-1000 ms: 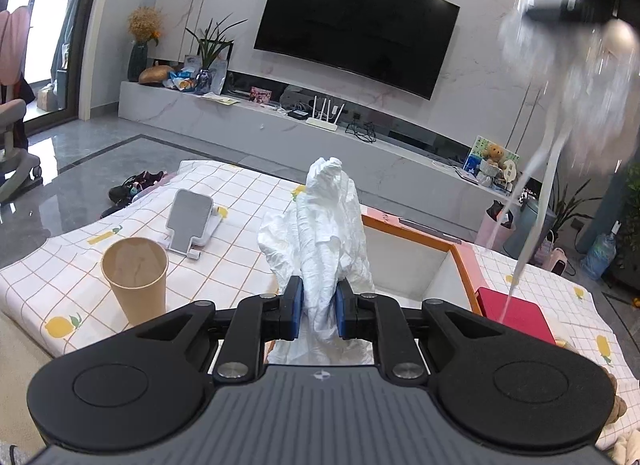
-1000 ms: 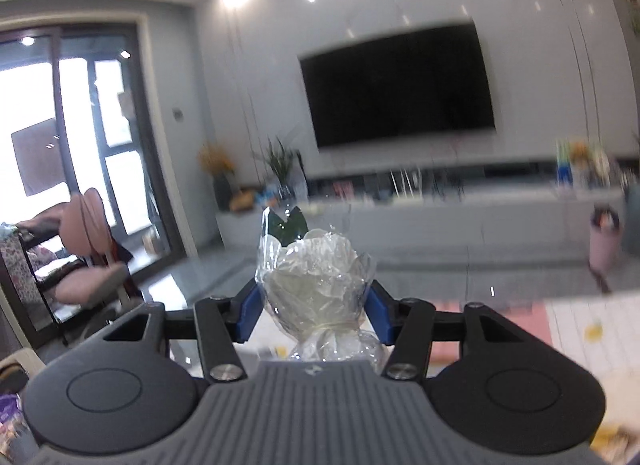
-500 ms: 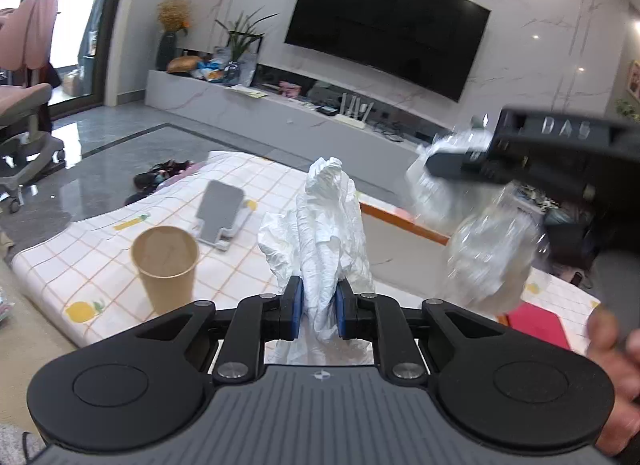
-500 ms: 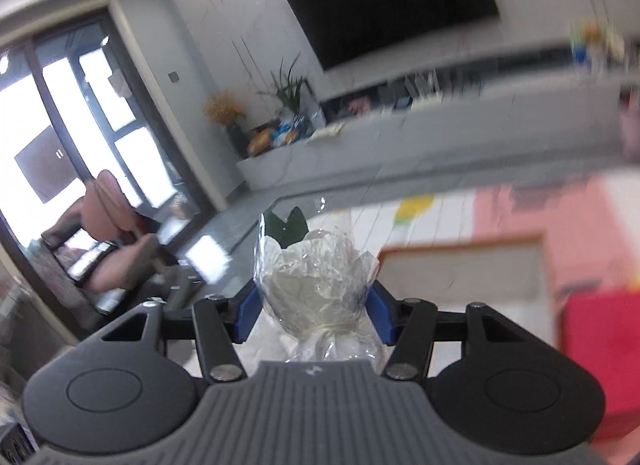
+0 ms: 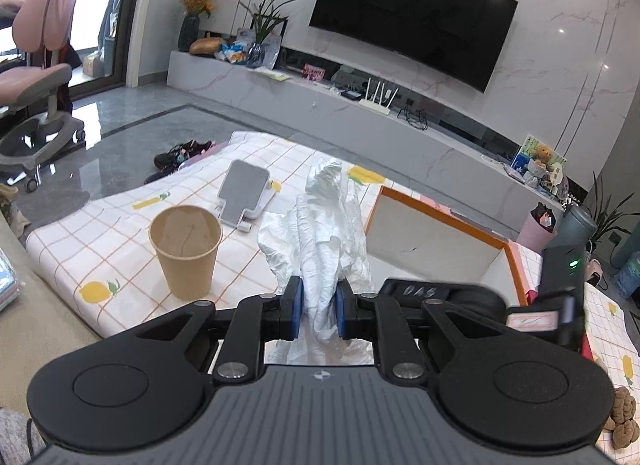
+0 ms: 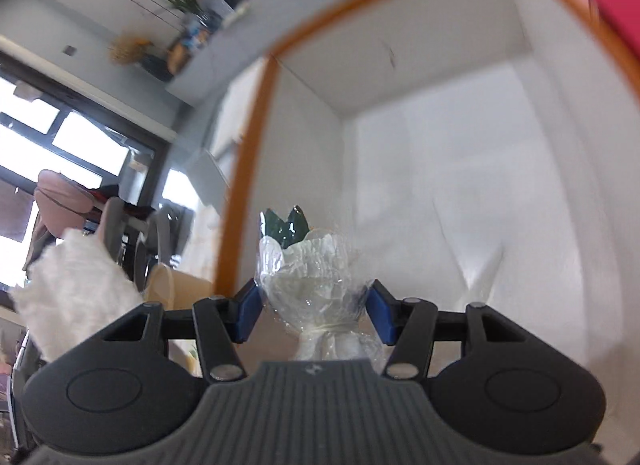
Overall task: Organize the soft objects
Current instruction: 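Open the right tool over the white box to drop the plastic bag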
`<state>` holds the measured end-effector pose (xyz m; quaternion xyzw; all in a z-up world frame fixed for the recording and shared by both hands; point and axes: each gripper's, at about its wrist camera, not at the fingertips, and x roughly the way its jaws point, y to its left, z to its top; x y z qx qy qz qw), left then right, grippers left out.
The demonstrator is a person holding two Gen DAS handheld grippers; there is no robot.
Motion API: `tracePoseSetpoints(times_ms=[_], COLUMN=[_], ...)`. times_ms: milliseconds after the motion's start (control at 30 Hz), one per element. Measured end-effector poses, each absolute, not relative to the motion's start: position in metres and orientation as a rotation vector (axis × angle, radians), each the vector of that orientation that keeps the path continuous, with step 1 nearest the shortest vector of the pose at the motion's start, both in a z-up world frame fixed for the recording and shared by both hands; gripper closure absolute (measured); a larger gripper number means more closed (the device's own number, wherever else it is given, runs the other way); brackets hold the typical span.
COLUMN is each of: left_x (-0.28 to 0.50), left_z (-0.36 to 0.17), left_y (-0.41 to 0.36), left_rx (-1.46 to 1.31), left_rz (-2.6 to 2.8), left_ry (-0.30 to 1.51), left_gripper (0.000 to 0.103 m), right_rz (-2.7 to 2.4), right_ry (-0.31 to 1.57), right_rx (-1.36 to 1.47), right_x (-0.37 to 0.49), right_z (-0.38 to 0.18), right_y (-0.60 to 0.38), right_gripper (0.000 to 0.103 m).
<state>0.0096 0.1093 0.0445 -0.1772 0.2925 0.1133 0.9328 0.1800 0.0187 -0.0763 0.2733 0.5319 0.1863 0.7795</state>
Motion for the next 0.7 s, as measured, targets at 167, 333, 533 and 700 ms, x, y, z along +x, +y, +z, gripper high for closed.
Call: tracePoseSetpoints(times_ms=[167,333,533,700], left_x=[0.01,0.008,0.005,0.003], left_z=[0.043,0.045,0.048,0.049], left_y=[0.112,0.111,0.111,0.114], left_rx=[-0.375,-0.369,-0.381,-0.404], left_rz=[0.248,0.257,0.253,0.252], left_ry=[0.611,0.604,0.595,0.59], left_gripper=[0.085,0.085,0.085,0.085], right_rz=[0.372,0.389,0.46,0.501], right_ry=[1.193,1.235,1.164,1.04], right_rx=[0.498,0.484,0.42,0.356], right_x=[0.189,0.193,0.192,0.181], right_z=[-0.073,-0.074,-0.054,-0.018], right_y=[0.037,0.034,0.03,0.009], right_gripper=[0.045,0.03,0.016,0.011])
